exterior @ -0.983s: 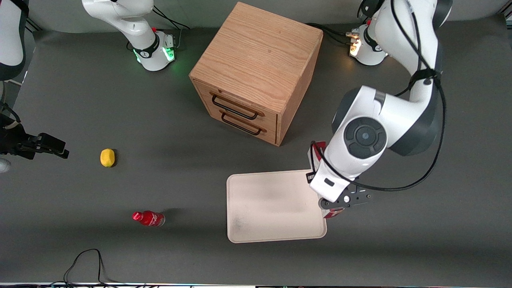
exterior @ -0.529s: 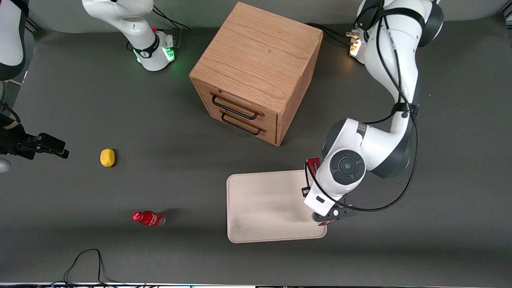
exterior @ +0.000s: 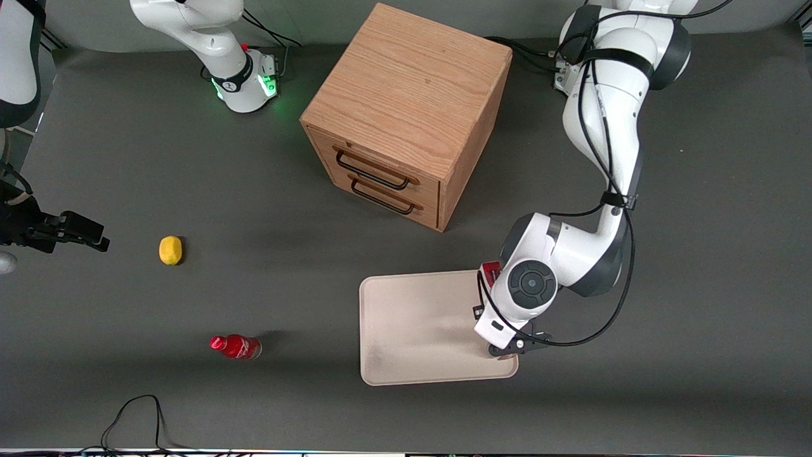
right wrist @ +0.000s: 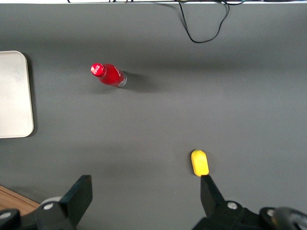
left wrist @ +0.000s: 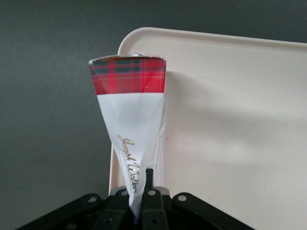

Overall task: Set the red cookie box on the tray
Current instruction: 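Lower the box onto the tray and open the left gripper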

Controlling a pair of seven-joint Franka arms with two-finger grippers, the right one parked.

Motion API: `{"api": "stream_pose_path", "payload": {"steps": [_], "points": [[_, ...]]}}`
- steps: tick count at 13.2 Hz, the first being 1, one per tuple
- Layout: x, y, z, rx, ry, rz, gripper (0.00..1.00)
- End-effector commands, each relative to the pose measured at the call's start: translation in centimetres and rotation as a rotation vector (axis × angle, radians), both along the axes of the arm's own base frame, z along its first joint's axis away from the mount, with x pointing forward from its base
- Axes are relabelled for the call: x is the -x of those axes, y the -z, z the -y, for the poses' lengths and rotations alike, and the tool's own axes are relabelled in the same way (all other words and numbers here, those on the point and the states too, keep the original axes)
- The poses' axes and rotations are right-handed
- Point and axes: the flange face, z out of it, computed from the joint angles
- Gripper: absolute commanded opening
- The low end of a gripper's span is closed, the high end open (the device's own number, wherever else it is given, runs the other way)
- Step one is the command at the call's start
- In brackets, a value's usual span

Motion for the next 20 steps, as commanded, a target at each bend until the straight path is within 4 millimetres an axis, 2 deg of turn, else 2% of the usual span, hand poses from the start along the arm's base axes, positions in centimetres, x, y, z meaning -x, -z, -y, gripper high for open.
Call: {"api": "stream_pose_path", "payload": {"steps": [1, 5, 8, 9, 10, 13, 16, 20], "points": [[0.2, 0.8, 0.4, -0.022, 0.019, 0.015, 0.00], [0.3, 2.0, 0.5, -0.051, 0.065, 0.021, 0.00], [0.3, 1.9, 0.5, -0.049, 0.070, 0.022, 0.00], [0.2, 1.7, 0.5, -0.048, 0.069, 0.023, 0.41], [0.2, 1.4, 0.4, -0.049, 0.064, 0.024, 0.99], [0.4, -2.4, 0.0, -0.054, 0.054, 0.002, 1.00], [1.0, -8.6, -0.9, -0.061, 0.032, -0.025, 1.00], [3.1, -18.0, -1.7, -0.064, 0.023, -0.052, 1.00]]}}
